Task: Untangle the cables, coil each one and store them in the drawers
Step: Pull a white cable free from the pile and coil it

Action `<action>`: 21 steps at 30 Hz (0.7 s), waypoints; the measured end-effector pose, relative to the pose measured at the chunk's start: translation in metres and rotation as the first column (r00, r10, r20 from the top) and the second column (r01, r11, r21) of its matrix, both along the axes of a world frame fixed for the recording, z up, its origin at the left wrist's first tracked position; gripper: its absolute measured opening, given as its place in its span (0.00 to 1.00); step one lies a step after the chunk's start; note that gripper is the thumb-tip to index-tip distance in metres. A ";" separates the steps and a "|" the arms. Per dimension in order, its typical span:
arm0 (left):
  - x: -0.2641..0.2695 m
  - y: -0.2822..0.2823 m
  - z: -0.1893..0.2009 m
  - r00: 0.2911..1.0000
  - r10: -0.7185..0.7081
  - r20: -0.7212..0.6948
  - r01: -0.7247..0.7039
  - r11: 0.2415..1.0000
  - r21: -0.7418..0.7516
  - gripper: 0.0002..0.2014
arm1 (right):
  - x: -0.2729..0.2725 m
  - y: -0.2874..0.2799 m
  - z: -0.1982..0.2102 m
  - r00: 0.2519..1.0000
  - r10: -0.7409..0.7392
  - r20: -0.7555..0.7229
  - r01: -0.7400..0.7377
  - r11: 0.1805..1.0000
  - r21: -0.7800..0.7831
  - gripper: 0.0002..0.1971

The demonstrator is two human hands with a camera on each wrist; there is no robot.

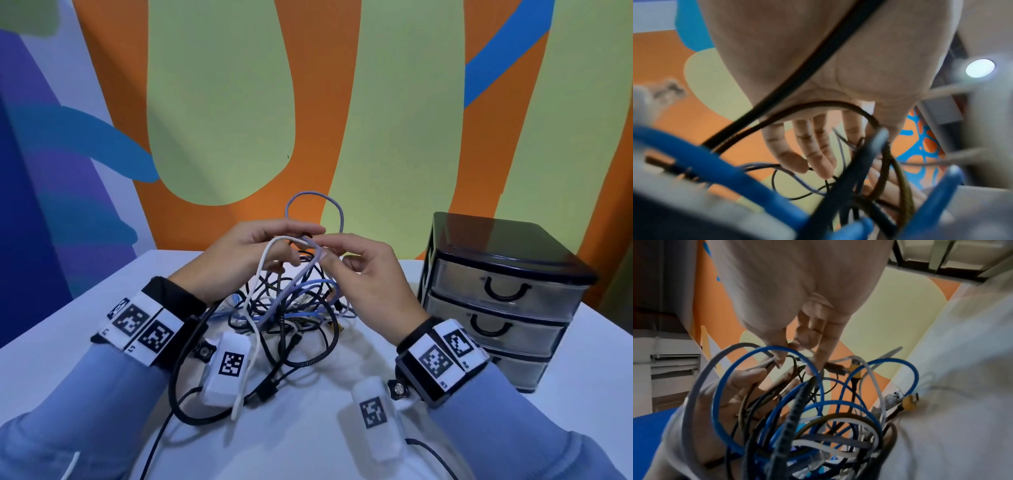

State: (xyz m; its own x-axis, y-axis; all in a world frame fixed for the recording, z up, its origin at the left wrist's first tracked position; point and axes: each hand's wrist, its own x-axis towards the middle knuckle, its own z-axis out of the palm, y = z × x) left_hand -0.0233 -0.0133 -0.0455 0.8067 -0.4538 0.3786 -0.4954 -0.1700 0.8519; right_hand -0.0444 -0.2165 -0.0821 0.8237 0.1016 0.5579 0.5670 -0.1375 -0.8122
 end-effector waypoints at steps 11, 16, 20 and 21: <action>0.008 0.017 0.003 0.984 0.180 0.000 -0.180 0.980 -0.088 0.29 | 0.012 -0.019 0.008 0.907 -0.417 0.050 0.397 0.891 0.219 0.10; 0.011 0.028 0.004 0.957 0.275 0.092 -0.288 0.936 0.203 0.11 | 0.004 -0.013 0.018 0.953 -0.303 -0.009 0.273 0.847 0.456 0.07; 0.020 0.036 0.002 0.818 0.503 0.277 -0.551 0.825 0.127 0.07 | 0.004 -0.013 0.017 0.958 -0.284 -0.026 0.266 0.857 0.441 0.07; 0.022 0.035 0.002 0.730 0.573 0.373 -0.640 0.764 0.080 0.09 | 0.004 -0.012 0.015 0.959 -0.285 -0.009 0.265 0.878 0.399 0.07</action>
State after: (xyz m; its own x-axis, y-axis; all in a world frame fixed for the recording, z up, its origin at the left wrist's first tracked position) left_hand -0.0017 0.0222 -0.0436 0.7893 0.0028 0.6140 -0.4561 -0.6668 0.5894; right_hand -0.0399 -0.2285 -0.0673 0.7577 -0.3599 0.5445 0.5927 0.0303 -0.8048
